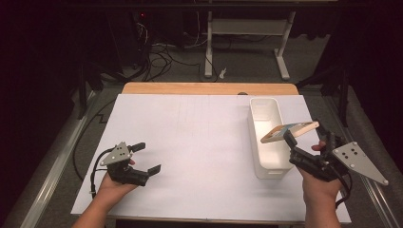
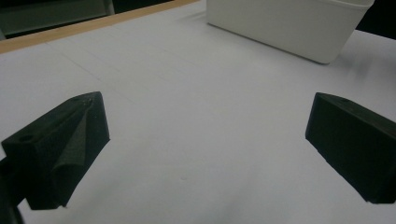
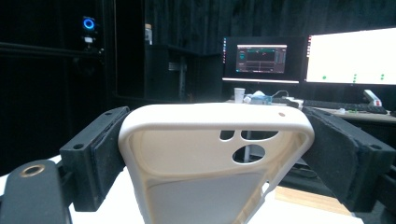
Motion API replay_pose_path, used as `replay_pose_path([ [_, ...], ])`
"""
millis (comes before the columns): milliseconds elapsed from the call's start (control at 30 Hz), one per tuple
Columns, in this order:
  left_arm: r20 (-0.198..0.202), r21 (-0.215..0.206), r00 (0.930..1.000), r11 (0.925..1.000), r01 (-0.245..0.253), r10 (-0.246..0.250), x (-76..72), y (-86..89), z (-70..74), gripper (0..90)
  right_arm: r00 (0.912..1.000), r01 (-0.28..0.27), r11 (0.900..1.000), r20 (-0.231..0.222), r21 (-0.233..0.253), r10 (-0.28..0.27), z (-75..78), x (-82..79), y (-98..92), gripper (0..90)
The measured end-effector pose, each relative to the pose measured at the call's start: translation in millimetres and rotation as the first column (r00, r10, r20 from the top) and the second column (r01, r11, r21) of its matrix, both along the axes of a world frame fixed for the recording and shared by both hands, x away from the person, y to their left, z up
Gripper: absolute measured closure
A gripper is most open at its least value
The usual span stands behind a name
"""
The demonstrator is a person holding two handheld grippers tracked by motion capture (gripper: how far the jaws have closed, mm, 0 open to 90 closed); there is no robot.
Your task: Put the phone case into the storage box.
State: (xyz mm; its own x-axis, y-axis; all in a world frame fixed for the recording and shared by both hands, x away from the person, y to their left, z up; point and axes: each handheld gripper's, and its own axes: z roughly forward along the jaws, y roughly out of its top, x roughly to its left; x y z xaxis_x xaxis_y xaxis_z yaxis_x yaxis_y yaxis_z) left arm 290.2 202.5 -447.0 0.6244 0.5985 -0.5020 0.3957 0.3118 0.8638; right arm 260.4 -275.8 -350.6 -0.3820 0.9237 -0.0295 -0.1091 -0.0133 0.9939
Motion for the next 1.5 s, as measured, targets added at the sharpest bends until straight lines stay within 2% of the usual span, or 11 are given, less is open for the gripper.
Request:
replay_pose_path([
  [367,0.0,0.0,1.0,1.0,0.003,-0.003,-0.1,1.4,0.3,0.7,0.9988,0.031,0.999,-0.035,-0.031,-0.033,2.6,24.9,12.7,12.9],
  [700,0.001,-0.005,1.0,1.0,0.002,-0.002,-0.2,1.6,0.8,0.8,0.9957,0.085,0.995,-0.033,-0.054,-0.087,14.4,44.3,16.5,12.9],
  [1500,-0.001,-0.027,1.0,0.9996,-0.005,0.005,0.1,3.6,2.4,0.0,0.9843,0.162,0.983,-0.057,-0.084,-0.167,22.7,87.6,32.6,12.9],
])
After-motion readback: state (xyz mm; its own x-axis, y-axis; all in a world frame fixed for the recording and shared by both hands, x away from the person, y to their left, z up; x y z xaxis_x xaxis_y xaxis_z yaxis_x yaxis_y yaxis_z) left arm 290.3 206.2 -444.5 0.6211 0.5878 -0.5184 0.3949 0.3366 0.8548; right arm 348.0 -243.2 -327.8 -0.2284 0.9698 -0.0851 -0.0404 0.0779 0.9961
